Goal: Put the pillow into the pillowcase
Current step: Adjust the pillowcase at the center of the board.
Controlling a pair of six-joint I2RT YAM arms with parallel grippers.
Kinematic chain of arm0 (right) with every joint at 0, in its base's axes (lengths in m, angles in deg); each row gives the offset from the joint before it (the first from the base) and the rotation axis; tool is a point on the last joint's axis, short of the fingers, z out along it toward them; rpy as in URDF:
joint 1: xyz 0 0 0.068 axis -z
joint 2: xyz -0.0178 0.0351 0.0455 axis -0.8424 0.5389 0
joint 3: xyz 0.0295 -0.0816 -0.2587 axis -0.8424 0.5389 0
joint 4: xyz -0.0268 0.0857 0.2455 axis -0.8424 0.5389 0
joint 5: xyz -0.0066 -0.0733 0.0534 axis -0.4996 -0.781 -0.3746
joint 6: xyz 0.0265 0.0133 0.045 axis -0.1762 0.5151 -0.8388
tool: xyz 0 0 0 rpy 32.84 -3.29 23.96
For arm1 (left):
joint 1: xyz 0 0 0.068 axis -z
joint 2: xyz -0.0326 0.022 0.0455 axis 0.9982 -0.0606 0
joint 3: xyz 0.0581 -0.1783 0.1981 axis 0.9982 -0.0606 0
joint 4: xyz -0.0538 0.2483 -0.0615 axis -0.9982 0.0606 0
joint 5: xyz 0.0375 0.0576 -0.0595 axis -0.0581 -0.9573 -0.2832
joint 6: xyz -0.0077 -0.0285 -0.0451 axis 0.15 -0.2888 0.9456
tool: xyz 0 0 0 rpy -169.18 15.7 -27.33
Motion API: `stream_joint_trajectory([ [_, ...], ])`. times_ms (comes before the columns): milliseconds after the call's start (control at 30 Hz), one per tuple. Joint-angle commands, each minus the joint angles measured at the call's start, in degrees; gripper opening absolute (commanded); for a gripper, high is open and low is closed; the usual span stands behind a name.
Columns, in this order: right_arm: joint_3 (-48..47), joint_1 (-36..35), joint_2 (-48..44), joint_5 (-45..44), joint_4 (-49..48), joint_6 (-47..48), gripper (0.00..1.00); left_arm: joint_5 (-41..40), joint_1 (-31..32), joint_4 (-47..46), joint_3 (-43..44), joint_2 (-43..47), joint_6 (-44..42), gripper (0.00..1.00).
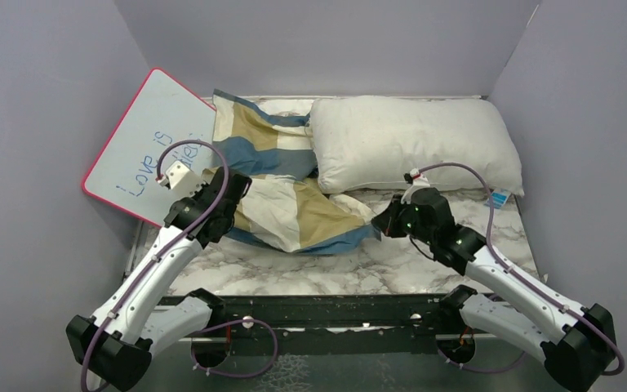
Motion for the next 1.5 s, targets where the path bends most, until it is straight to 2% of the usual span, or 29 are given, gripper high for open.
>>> stream_joint_trajectory([
  [0,-0.9,-0.1,-3.8,-6.4,3.5,-0.1,0.01,-9.2,0.0,6.0,6.2,-0.3,-2.0,0.0],
  [100,-0.4,-0.1,-4.4,-5.3,3.7,-0.4,0.01,-8.2,0.0,6.3,6.4,-1.2,-2.1,0.0],
  [367,5.5,-0.1,-3.3,4.0,1.2,-2.3,0.01,-3.5,0.0,1.9,-2.6,-8.9,-1.2,0.02],
  [433,6.2,-0.1,-2.4,5.1,0.4,-2.4,0.01,-1.6,0.0,-0.6,-4.2,-11.1,-2.1,0.08],
  [567,4.7,-0.1,0.2,4.3,2.1,-3.2,0.03,2.6,0.0,-3.3,-4.9,-14.6,-4.1,0.32],
  [700,1.6,-0.1,1.6,3.7,5.1,-3.4,0.2,4.2,0.0,-3.2,-2.8,-13.8,-5.2,0.51],
  [800,-0.6,-0.1,1.8,3.0,7.3,-3.8,0.34,4.3,0.0,-4.0,-0.4,-12.1,-5.7,0.55],
  [867,-2.0,0.0,1.1,2.9,8.3,-3.6,0.46,6.4,0.0,-9.9,-0.2,-11.0,-12.7,0.55],
  [933,-2.7,-0.1,-0.2,3.6,7.2,-2.0,0.55,12.4,0.0,-18.9,-1.7,-9.5,-23.0,0.56],
  [1067,-4.1,-0.1,-0.9,5.3,3.7,2.8,0.6,35.7,0.0,-38.0,-8.2,-4.8,-41.2,0.57],
  [1133,-5.4,-0.1,0.0,6.2,2.9,4.1,0.61,43.2,0.0,-45.3,-12.5,-2.1,-41.9,0.57],
  [1233,-7.4,-0.1,2.1,6.9,1.2,4.7,0.62,47.2,0.0,-53.3,-18.7,-0.6,-39.0,0.57],
  [1400,-12.9,-0.1,7.2,10.5,-2.3,11.9,0.64,54.6,0.0,-61.6,-23.7,-6.8,-35.9,0.57],
  [1467,-15.8,-0.1,9.3,9.1,-1.8,14.4,0.66,56.8,0.0,-64.4,-24.8,-9.6,-34.5,0.57],
])
